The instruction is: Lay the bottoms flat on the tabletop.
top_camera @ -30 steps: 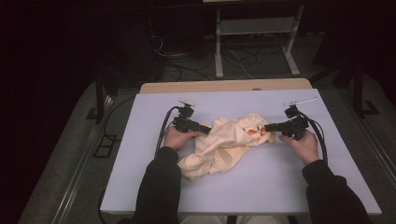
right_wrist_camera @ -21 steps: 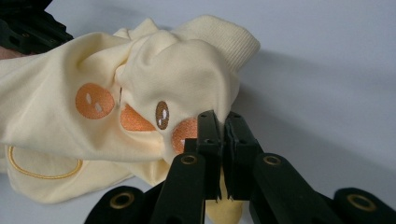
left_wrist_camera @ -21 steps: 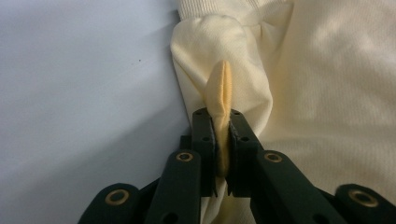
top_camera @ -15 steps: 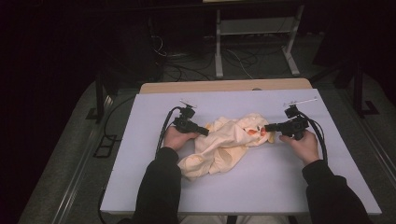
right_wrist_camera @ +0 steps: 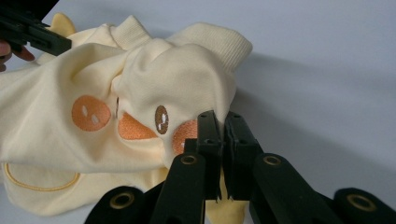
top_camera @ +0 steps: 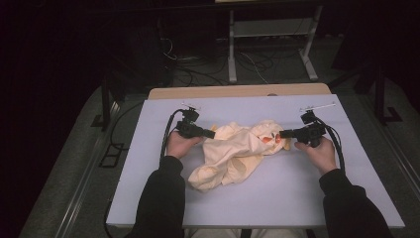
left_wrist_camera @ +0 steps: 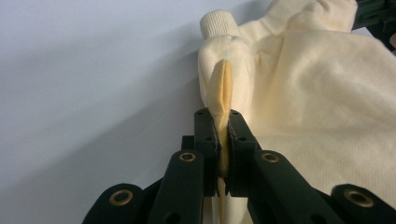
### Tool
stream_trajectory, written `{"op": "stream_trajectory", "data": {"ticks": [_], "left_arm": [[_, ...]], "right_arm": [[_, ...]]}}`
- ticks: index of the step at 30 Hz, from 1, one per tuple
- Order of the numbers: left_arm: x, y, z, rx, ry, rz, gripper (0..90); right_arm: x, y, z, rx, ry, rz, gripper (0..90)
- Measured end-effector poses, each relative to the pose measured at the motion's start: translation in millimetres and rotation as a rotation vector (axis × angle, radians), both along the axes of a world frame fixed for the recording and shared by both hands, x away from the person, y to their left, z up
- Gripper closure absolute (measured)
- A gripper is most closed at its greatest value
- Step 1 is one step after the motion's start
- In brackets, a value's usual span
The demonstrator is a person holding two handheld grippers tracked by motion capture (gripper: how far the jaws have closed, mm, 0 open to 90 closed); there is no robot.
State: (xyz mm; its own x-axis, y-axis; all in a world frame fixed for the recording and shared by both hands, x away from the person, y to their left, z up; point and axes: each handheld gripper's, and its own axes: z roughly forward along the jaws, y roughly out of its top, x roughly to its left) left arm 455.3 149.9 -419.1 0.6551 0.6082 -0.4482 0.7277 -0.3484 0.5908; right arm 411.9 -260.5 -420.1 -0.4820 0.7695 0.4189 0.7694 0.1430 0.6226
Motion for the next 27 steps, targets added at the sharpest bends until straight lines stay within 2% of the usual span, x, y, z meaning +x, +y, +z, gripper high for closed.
{"op": "stream_trajectory", "data": {"ticks": [4, 8, 13, 15, 21, 27], "left_arm": [[-1.6, 6.2, 6.3, -0.026, -0.017, 0.005, 84.0], [0.2, 13.6, 13.7, -0.035, -0.032, 0.011, 84.2], [6.7, 21.3, 35.6, -0.028, -0.077, 0.034, 84.2], [9.1, 22.7, 42.2, -0.037, -0.093, 0.045, 84.2], [15.7, 27.3, 51.3, -0.086, -0.117, 0.087, 84.2], [20.5, 40.7, 55.9, -0.152, -0.117, 0.139, 84.3]], "right_arm": [[1.8, 1.7, 2.6, 0.003, -0.012, 0.0, 84.8], [7.1, 3.0, 12.6, 0.026, -0.038, 0.0, 84.8], [19.3, 9.2, 26.9, 0.041, -0.065, 0.004, 85.0], [26.6, 12.3, 32.8, 0.037, -0.074, 0.001, 85.1], [50.5, 17.9, 51.5, 0.027, -0.086, -0.012, 85.3], [72.9, 24.1, 67.9, 0.009, -0.097, -0.012, 85.5]]}}
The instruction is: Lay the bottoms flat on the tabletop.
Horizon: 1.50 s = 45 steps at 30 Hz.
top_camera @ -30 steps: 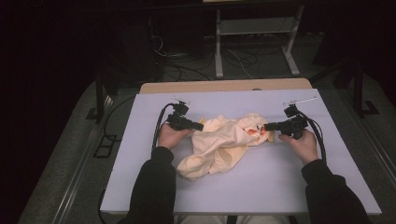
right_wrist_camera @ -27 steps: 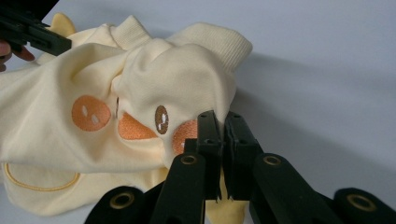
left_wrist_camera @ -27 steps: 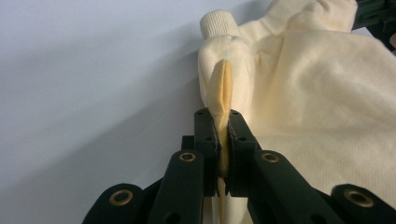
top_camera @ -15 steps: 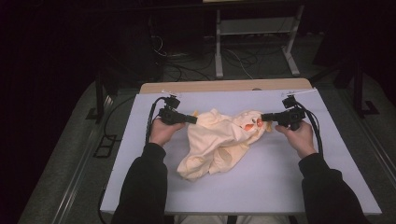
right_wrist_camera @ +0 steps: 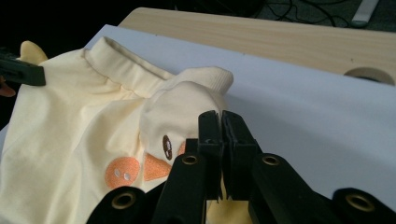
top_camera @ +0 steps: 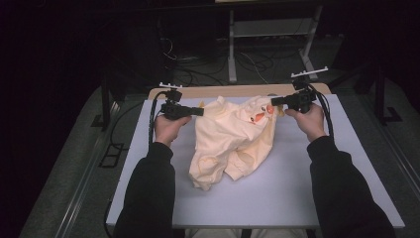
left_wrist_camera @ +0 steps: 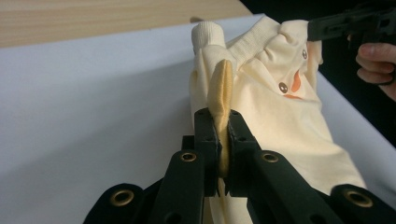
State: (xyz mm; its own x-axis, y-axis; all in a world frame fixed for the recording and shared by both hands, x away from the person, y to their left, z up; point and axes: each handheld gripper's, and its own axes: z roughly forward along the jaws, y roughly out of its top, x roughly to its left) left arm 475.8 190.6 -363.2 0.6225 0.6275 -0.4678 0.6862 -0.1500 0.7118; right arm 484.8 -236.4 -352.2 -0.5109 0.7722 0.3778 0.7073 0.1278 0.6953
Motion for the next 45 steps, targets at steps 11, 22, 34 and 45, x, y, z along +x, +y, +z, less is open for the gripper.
{"op": "stream_trajectory", "data": {"ticks": [11, 22, 34, 45], "left_arm": [[16.8, 23.8, -15.0, -0.034, -0.009, 0.127, 84.3], [27.1, 7.7, -27.4, -0.007, -0.041, 0.181, 84.2], [22.0, 13.9, -48.7, 0.013, -0.035, 0.275, 53.2], [8.4, 16.7, -48.9, 0.021, -0.085, 0.258, 12.5]], "right_arm": [[21.6, 20.0, 3.4, -0.004, -0.022, -0.007, 87.8], [28.3, 32.9, -2.2, -0.081, -0.024, -0.069, 88.6], [28.2, 43.1, -38.2, -0.13, -0.012, -0.12, 79.6], [15.9, 24.7, -55.3, -0.035, -0.015, -0.142, 47.2]]}}
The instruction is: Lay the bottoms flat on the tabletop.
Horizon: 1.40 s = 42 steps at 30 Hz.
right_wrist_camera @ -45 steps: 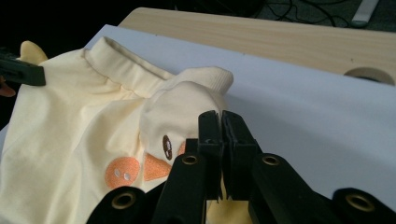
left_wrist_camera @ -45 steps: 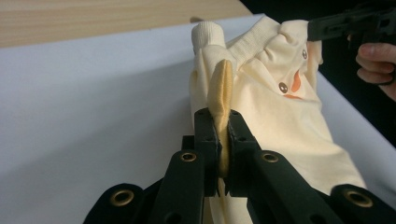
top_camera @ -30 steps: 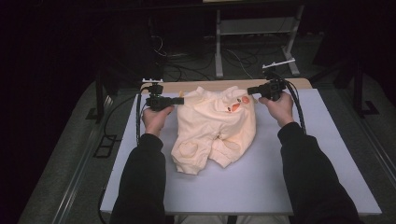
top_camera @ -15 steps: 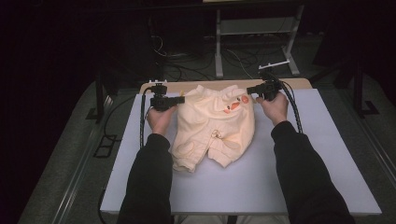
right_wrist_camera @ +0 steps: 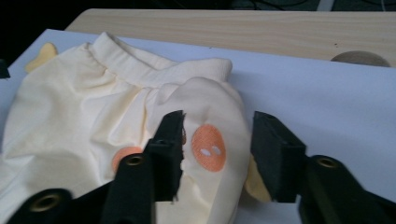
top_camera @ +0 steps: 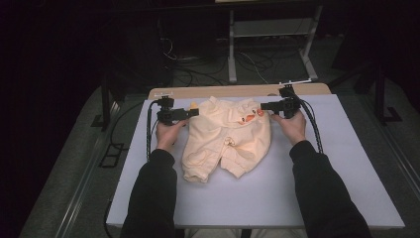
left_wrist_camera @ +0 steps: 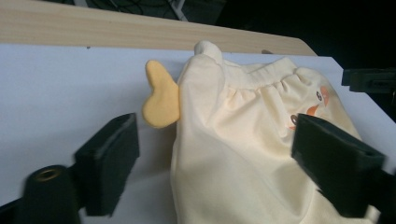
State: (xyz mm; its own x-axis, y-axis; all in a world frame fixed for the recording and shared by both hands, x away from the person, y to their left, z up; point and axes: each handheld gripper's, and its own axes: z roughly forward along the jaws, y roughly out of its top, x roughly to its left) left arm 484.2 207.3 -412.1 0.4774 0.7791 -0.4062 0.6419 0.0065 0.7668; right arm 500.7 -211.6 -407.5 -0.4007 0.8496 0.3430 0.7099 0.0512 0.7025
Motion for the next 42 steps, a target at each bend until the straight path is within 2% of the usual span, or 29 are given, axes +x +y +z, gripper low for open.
{"op": "stream_trajectory", "data": {"ticks": [2, 5, 8, 10, 14, 18, 21, 29, 38, 42], "left_arm": [[-4.3, -0.9, 1.6, 0.019, -0.035, 0.016, 7.2], [-6.7, -0.7, 2.7, 0.011, -0.026, 0.011, 0.0], [-11.0, 0.3, 5.1, 0.033, -0.038, 0.014, 0.0], [-14.4, 1.0, 6.5, 0.046, -0.044, 0.01, 0.0], [-23.0, 3.3, 10.9, 0.052, -0.059, -0.007, 0.0], [-33.3, 3.6, 15.1, 0.047, -0.076, -0.019, 0.0], [-41.0, 2.1, 17.5, 0.064, -0.084, -0.037, 0.0], [-66.0, 0.0, 30.4, 0.099, -0.126, -0.069, 0.0], [-88.1, -2.4, 42.7, 0.084, -0.139, -0.111, 0.0], [-98.4, -5.2, 46.3, 0.083, -0.15, -0.137, 0.0]], "right_arm": [[-3.3, -0.5, -2.3, -0.003, 0.004, -0.004, 42.4], [-8.7, -2.0, -6.0, -0.009, 0.007, -0.022, 35.2], [-13.1, -5.5, -8.6, 0.018, 0.006, -0.035, 21.5], [-15.9, -7.9, -9.7, 0.038, 0.024, -0.027, 11.2], [-24.2, -12.5, -9.1, 0.09, 0.035, 0.011, 2.4], [-33.8, -16.2, -4.3, 0.146, 0.03, 0.029, 0.0], [-40.8, -15.9, -2.6, 0.189, 0.036, 0.057, 0.0], [-64.7, -3.9, 7.7, 0.153, 0.029, 0.096, 0.0], [-83.7, 12.9, 26.5, 0.18, 0.027, 0.173, 0.0], [-90.1, 19.0, 32.4, 0.176, 0.024, 0.197, 0.0]]}}
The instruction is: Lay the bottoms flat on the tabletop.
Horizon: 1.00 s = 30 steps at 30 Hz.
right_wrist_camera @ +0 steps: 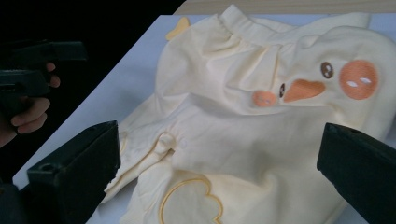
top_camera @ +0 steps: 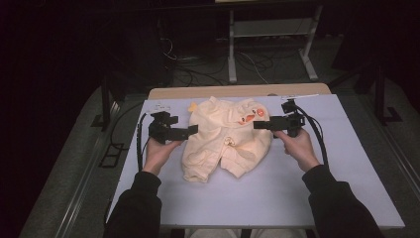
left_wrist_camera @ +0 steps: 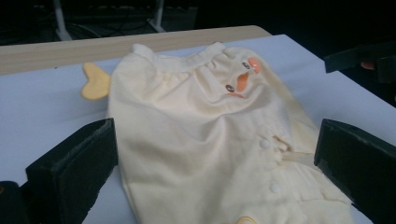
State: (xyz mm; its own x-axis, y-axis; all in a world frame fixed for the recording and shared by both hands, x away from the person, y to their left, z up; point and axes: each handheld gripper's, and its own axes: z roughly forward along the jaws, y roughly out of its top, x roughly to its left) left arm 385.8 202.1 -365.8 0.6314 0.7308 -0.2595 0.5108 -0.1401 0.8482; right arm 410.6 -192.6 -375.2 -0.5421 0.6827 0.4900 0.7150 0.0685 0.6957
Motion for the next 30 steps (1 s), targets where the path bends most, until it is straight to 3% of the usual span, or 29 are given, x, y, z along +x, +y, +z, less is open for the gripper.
{"op": "stream_trajectory", "data": {"ticks": [10, 30], "left_arm": [[-12.8, -8.0, -4.5, 0.002, -0.003, -0.033, 0.0], [-43.3, -23.7, -31.6, 0.027, 0.079, -0.167, 0.0]], "right_arm": [[-9.2, 18.2, -0.2, -0.016, -0.004, 0.045, 0.0], [-32.7, 58.3, -22.6, -0.042, 0.028, 0.194, 0.0]]}}
